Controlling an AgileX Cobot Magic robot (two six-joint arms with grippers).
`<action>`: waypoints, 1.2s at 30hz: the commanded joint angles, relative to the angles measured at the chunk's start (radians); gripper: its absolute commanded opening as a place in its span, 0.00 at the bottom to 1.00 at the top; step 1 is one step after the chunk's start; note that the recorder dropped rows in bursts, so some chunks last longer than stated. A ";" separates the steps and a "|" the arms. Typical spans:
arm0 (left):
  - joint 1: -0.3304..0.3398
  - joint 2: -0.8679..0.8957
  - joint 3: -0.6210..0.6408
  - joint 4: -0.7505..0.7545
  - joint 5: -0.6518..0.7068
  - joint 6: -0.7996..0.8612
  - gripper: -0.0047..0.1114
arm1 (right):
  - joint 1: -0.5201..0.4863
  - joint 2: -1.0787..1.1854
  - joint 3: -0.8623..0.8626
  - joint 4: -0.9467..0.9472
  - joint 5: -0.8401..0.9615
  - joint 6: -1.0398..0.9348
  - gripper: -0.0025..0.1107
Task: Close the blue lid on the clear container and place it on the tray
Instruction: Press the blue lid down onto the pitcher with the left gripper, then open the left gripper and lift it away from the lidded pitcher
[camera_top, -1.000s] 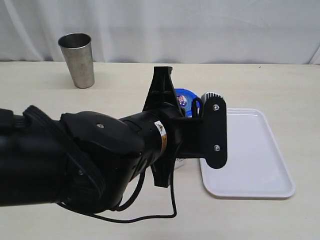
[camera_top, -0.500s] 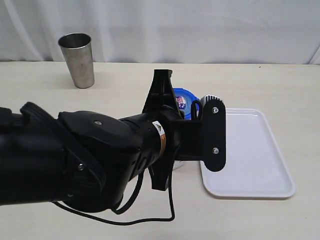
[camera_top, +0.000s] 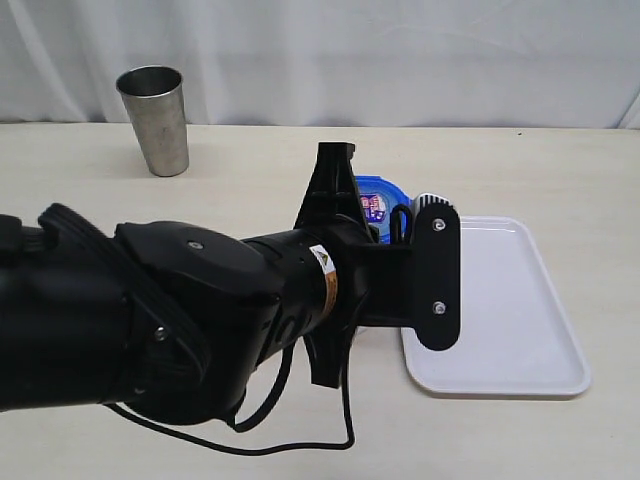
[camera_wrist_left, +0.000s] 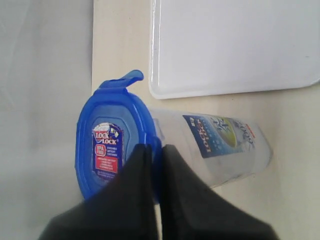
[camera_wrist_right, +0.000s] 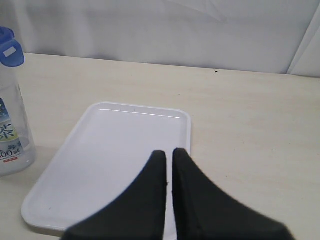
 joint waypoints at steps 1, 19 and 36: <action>0.000 -0.004 0.003 -0.020 0.020 -0.004 0.04 | -0.004 -0.006 0.001 0.001 -0.009 -0.006 0.06; 0.000 -0.004 0.003 0.003 0.032 -0.004 0.11 | -0.004 -0.006 0.001 0.001 -0.009 -0.006 0.06; 0.000 -0.004 0.003 -0.036 0.078 -0.006 0.49 | -0.004 -0.006 0.001 0.001 -0.009 -0.006 0.06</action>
